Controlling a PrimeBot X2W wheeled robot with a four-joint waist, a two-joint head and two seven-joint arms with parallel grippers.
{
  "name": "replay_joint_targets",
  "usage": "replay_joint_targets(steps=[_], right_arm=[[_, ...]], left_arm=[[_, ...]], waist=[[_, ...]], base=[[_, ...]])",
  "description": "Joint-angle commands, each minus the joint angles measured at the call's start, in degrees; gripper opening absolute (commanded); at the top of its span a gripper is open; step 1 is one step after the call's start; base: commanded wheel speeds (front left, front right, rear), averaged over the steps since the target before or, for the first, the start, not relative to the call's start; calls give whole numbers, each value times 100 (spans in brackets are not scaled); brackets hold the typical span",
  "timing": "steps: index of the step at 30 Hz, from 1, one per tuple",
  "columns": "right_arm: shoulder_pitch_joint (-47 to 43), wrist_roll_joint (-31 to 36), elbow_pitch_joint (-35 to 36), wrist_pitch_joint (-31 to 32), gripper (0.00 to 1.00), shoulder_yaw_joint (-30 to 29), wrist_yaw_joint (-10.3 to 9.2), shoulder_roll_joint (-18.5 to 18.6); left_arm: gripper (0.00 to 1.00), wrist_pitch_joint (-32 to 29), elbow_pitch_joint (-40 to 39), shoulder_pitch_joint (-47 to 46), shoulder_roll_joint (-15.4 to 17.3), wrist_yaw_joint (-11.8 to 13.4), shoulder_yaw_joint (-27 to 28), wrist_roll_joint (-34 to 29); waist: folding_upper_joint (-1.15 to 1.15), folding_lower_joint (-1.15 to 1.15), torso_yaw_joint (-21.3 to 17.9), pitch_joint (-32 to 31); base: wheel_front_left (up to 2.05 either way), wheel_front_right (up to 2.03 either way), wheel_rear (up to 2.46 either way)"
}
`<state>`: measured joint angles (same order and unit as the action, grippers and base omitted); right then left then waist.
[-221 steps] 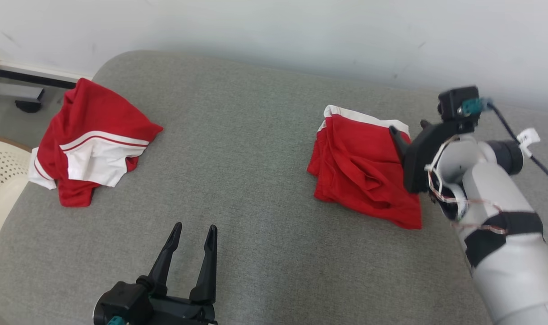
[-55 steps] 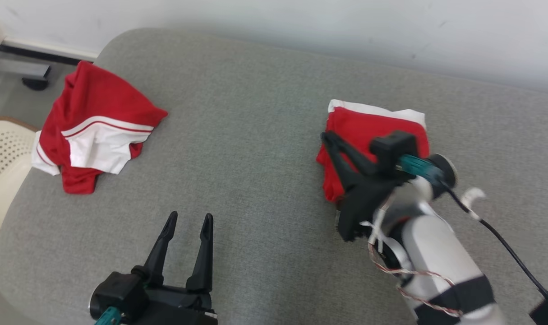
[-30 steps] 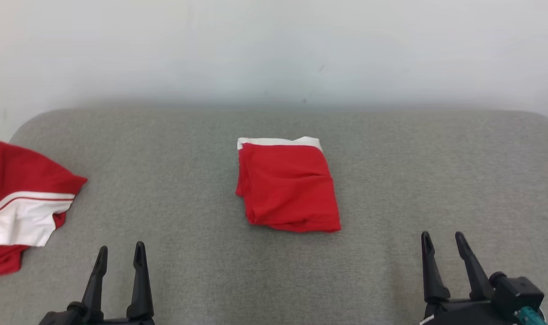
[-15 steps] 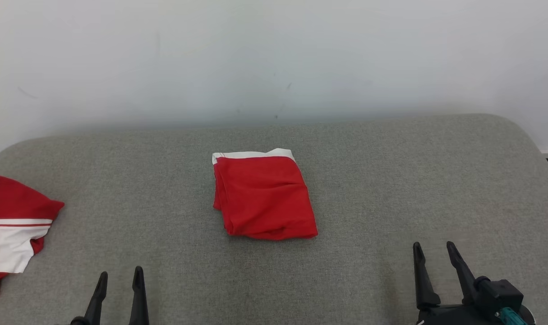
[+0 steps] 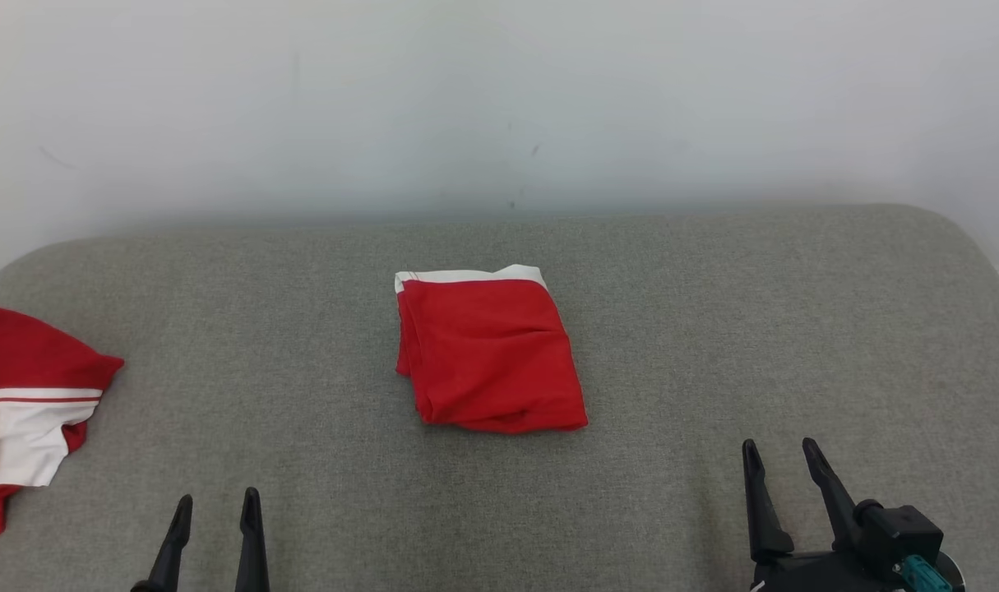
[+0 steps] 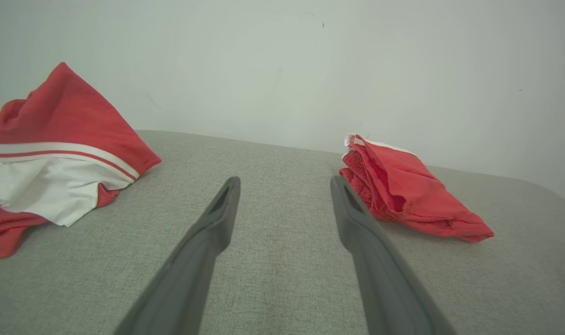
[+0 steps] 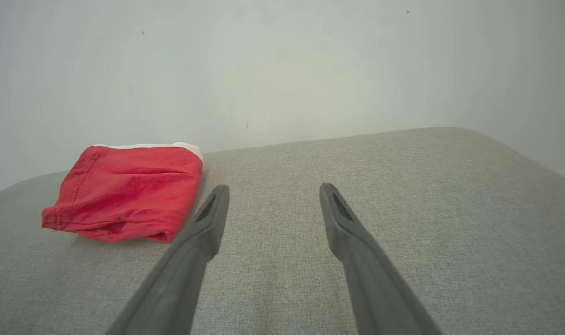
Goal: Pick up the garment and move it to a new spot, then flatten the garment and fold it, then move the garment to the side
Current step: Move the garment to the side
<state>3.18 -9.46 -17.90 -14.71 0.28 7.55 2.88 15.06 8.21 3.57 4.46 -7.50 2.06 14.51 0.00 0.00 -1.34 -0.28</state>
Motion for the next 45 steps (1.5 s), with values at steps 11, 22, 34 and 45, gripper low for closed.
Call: replay_joint_targets(steps=[11, 22, 34, 45], right_arm=[[88, 46, -87, 103, 100, -42, -14, -1], [1974, -1037, -715, 3756, 100, 114, -14, -4], [4115, -547, -2869, 4629, 100, -318, -14, 1], [4886, -140, -4558, 4176, 100, -555, -14, 0]], left_arm=[[100, 19, -51, 44, -13, 8, 15, -50], [100, 19, -110, -311, -4, 8, -200, -118], [100, 19, 67, -1052, 37, 8, -946, 35], [100, 19, 142, -1214, -2, 8, -1182, 122]], waist=[[0, 0, 81, 32], [0, 0, 295, 362], [0, 0, 1097, 948], [0, 0, 1438, 1161]], base=[[0, 0, 0], [0, 0, 0], [0, 0, 0], [0, 0, 0]])
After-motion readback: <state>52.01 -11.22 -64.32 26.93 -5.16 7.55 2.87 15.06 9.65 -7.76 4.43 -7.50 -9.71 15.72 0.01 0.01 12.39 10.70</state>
